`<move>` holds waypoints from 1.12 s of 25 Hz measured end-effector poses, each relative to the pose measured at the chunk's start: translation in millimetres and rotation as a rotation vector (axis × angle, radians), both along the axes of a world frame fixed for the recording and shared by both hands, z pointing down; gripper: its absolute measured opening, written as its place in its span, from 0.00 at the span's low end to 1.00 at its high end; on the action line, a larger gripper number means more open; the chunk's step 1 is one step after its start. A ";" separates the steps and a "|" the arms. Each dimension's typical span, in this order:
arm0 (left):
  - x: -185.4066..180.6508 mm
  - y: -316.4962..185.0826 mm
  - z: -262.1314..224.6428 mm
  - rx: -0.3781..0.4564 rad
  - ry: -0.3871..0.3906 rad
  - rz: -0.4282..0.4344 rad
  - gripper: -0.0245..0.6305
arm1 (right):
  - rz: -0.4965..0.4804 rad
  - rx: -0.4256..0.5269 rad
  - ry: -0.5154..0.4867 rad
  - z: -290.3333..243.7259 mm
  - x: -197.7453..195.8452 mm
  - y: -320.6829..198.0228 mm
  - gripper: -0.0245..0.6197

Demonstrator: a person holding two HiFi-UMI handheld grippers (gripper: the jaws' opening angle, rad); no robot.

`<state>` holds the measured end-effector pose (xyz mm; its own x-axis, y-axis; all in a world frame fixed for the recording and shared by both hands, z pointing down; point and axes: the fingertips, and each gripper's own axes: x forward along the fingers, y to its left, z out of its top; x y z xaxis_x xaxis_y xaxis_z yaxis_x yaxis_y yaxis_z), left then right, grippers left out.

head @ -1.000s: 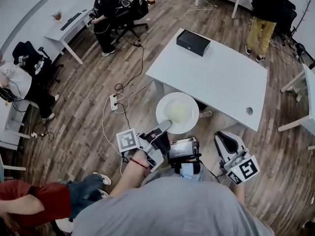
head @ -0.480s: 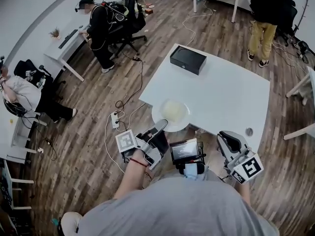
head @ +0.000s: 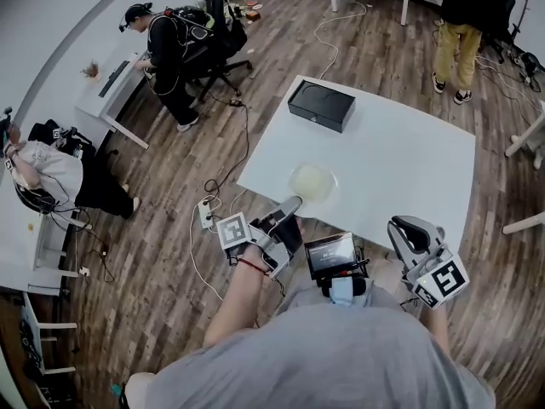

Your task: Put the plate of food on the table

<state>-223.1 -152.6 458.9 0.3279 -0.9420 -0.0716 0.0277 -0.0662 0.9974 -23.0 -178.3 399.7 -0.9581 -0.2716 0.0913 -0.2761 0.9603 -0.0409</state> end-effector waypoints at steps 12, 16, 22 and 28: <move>-1.9 -67.3 68.4 -0.022 0.015 0.254 0.10 | 0.117 -0.085 0.046 30.8 3.7 -14.7 0.09; 0.1 -92.5 98.1 -0.035 -0.004 0.327 0.10 | 0.172 -0.112 0.074 39.5 -0.3 -16.9 0.09; 31.4 -125.0 147.1 -0.023 -0.002 0.459 0.10 | 0.251 -0.132 0.082 50.1 6.2 -25.1 0.09; 74.1 -148.3 183.8 -0.048 0.009 0.555 0.10 | 0.357 -0.147 0.102 50.2 31.6 -30.7 0.09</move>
<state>-148.9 -300.9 642.7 0.7754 -0.6303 -0.0384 0.0544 0.0060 0.9985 8.7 -209.1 449.9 -0.7897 -0.5628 0.2443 -0.6013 0.7890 -0.1261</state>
